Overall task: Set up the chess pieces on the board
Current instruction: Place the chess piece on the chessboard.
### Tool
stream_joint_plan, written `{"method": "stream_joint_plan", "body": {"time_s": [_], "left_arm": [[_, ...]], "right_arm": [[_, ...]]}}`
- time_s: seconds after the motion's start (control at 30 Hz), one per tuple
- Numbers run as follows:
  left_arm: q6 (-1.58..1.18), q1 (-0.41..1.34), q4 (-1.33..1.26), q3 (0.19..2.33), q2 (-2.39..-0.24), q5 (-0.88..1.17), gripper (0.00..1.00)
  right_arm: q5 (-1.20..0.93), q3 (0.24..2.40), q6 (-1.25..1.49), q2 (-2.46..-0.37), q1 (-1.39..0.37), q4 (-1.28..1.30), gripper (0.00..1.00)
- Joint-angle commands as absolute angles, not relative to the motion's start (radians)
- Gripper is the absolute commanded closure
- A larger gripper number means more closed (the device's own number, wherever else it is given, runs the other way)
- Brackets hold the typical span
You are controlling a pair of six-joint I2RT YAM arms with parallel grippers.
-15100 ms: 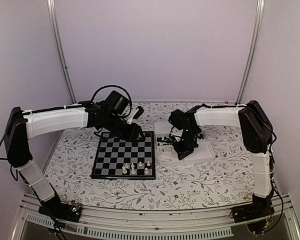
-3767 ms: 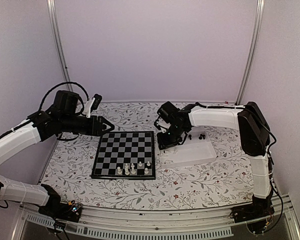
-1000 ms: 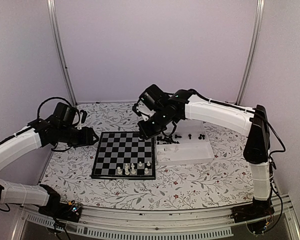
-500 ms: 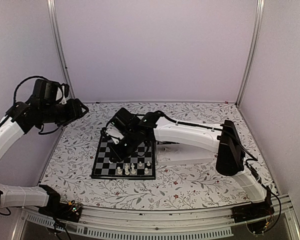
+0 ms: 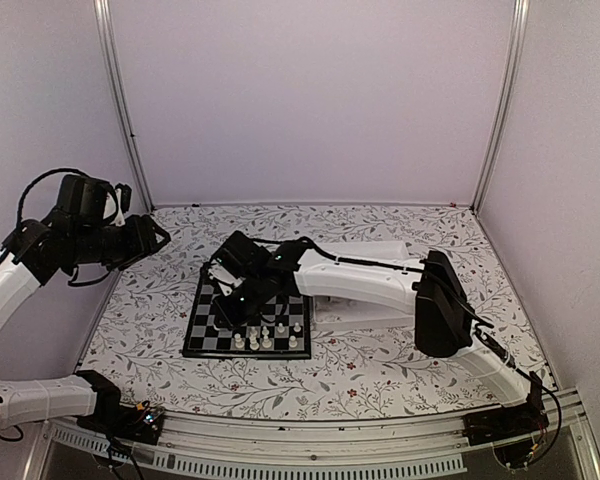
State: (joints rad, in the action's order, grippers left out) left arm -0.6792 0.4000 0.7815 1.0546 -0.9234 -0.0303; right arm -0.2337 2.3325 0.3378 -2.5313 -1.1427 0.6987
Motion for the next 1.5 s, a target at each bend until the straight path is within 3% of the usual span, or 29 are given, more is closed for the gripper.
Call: {"method": "stream_joint_plan", "body": {"time_s": [0.0,0.4,0.57,0.67,0.87,1.13,1.47], "left_arm": [[-0.691,0.389,0.790,1.040,-0.909,-0.014,0.39],[-0.687,0.389,0.795,0.984,-0.888,-0.008,0.39],[-0.669,0.389,0.788,0.955,-0.902,0.046,0.39],[-0.647,0.388,0.782,0.926,-0.926,0.074,0.39],[-0.546,0.393,0.700,0.844,-0.956,0.214,0.47],[-0.425,0.451,0.654,0.869,-1.132,0.292,0.49],[-0.380,0.599,0.691,1.026,-1.461,0.198,0.53]], "right_arm": [[-0.166,2.363,0.365,-2.551,-1.115,0.723,0.91],[-0.164,2.359,0.344,-2.580,-1.083,0.782,0.86],[-0.251,2.357,0.325,-2.581,-1.069,0.761,0.69],[-0.268,2.343,0.344,-2.532,-1.048,0.771,0.66],[-0.225,2.100,0.354,-2.246,-0.998,0.739,0.65],[-0.133,1.633,0.350,-1.893,-0.983,0.600,0.62],[-0.117,1.541,0.406,-1.826,-0.976,0.564,0.60]]}}
